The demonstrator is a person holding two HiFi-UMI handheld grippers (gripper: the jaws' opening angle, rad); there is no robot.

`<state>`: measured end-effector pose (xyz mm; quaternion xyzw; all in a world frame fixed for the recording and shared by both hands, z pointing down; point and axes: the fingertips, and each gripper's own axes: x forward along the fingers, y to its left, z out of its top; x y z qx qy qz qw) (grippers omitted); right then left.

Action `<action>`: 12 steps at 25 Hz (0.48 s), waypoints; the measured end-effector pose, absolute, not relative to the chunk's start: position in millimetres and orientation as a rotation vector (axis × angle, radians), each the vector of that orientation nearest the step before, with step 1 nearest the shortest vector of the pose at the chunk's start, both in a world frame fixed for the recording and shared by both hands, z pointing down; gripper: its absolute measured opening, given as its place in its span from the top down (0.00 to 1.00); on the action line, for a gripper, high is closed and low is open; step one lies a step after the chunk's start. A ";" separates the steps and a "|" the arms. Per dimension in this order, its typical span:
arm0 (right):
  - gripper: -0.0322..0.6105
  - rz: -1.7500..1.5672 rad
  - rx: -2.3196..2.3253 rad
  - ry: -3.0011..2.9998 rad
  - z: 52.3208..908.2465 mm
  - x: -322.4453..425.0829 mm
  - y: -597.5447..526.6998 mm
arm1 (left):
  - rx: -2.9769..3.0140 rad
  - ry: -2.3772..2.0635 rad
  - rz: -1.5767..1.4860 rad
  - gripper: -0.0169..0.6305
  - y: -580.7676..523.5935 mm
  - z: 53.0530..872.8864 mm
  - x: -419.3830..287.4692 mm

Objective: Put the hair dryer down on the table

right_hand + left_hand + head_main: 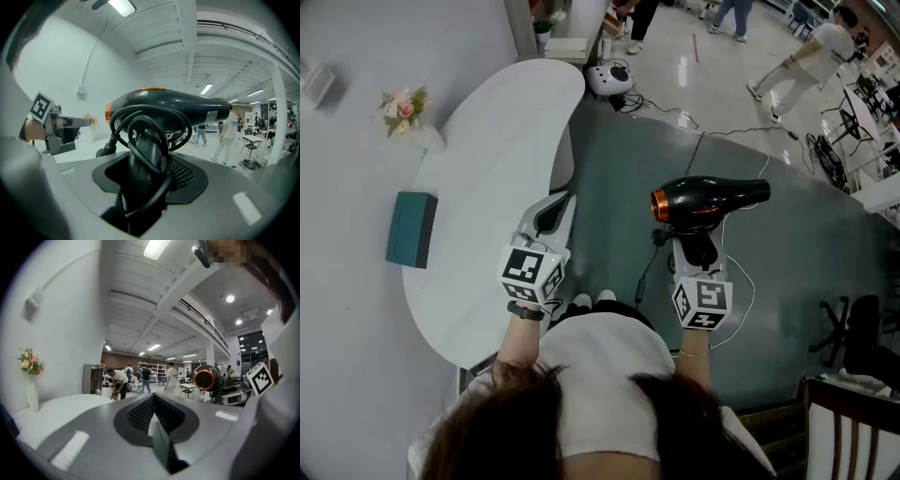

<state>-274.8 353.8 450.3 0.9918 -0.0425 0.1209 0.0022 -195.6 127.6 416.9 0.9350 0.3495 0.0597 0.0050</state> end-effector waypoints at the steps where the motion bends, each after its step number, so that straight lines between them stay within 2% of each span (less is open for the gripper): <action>1: 0.62 0.372 3.104 -0.125 449.0 -274.1 358.2 | 2.929 1.102 0.185 0.88 132.8 416.3 -194.1; 12: 0.62 0.369 3.136 -0.108 450.7 -262.4 386.1 | 2.947 1.136 0.189 0.88 161.6 416.4 -179.5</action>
